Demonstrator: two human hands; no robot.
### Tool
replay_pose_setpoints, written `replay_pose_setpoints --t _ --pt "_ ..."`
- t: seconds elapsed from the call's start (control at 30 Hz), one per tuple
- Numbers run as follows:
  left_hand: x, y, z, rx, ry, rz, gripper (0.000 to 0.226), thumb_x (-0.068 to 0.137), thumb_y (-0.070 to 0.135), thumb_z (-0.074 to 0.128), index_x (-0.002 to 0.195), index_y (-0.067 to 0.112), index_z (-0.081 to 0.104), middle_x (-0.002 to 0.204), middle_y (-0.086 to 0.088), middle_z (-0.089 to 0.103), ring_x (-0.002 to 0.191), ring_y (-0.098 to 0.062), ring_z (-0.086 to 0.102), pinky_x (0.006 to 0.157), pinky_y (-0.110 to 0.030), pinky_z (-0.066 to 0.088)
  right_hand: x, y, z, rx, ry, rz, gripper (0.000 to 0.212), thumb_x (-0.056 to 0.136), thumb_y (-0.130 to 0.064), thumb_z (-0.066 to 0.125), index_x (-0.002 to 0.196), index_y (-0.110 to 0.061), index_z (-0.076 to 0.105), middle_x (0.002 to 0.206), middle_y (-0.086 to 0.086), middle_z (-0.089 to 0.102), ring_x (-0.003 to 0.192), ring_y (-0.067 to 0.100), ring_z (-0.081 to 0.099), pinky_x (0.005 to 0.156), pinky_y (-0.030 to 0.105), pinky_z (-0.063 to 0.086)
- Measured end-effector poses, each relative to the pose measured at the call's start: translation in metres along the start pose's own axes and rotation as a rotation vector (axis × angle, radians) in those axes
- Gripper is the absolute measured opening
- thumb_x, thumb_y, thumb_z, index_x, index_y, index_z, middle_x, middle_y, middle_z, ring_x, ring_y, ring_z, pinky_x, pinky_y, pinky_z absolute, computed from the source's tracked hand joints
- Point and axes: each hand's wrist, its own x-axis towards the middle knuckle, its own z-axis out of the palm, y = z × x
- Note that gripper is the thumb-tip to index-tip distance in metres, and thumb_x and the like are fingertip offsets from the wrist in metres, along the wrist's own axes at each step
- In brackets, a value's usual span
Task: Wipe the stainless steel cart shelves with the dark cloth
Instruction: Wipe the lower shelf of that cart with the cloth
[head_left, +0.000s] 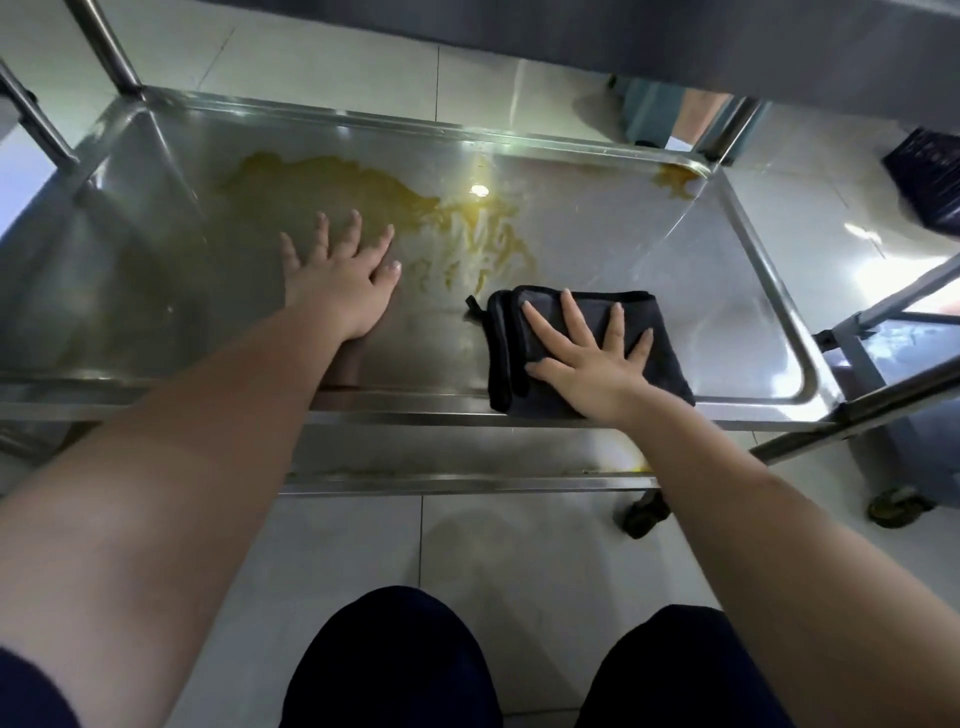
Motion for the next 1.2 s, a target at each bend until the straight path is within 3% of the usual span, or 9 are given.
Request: replay_pose_setpoints --t 0.13,0.37,0.6,0.8,1.2 --pt "-0.003 0.0 0.0 -0.005 -0.009 -0.006 0.055 0.1 0.059 0.011 0.154 0.047 0.005 0.166 0.006 -0.006 0.151 -0.03 -0.01 0.116 -0.064 -0.009 -0.002 -0.005 0.001 -0.089 -0.017 -0.002 0.062 0.094 -0.07 0.024 0.141 -0.066 -0.016 0.159 -0.016 -0.029 0.142 0.042 -0.032 0.108 0.071 -0.017" --pt "0.0 -0.003 0.003 -0.018 0.006 -0.014 0.051 0.103 0.05 0.011 0.153 0.049 0.001 0.165 0.007 -0.008 0.151 -0.027 -0.011 0.116 -0.062 -0.009 0.015 -0.086 0.022 -0.185 0.084 -0.051 0.062 0.094 -0.072 0.012 0.145 -0.057 -0.02 0.161 -0.007 -0.026 0.142 0.05 -0.026 0.106 0.075 -0.014" --pt "0.016 -0.022 -0.011 -0.018 -0.038 0.047 0.051 0.102 0.054 0.013 0.153 0.049 0.004 0.165 0.009 -0.005 0.152 -0.026 -0.008 0.118 -0.06 -0.005 0.02 -0.066 -0.001 -0.228 0.011 -0.116 0.068 0.084 -0.084 0.015 0.141 -0.065 -0.016 0.162 -0.015 -0.021 0.145 0.044 -0.024 0.109 0.071 -0.016" --pt "0.027 -0.053 -0.009 0.012 -0.002 0.016 0.058 0.095 0.069 0.009 0.151 0.054 0.0 0.164 0.01 -0.011 0.151 -0.03 -0.01 0.115 -0.066 -0.007 0.026 -0.058 0.01 -0.206 0.113 -0.148 0.073 0.074 -0.089 0.007 0.139 -0.068 -0.017 0.16 -0.019 -0.022 0.145 0.042 -0.024 0.11 0.07 -0.014" --pt "0.034 -0.057 -0.001 0.034 0.044 0.022 0.059 0.093 0.072 0.009 0.149 0.058 -0.003 0.164 0.011 -0.011 0.151 -0.028 -0.01 0.116 -0.065 -0.007 0.226 -0.103 -0.056 -0.114 0.179 0.025 0.072 0.08 -0.089 0.022 0.145 -0.065 0.004 0.164 -0.017 -0.003 0.148 0.043 -0.014 0.108 0.074 -0.01"
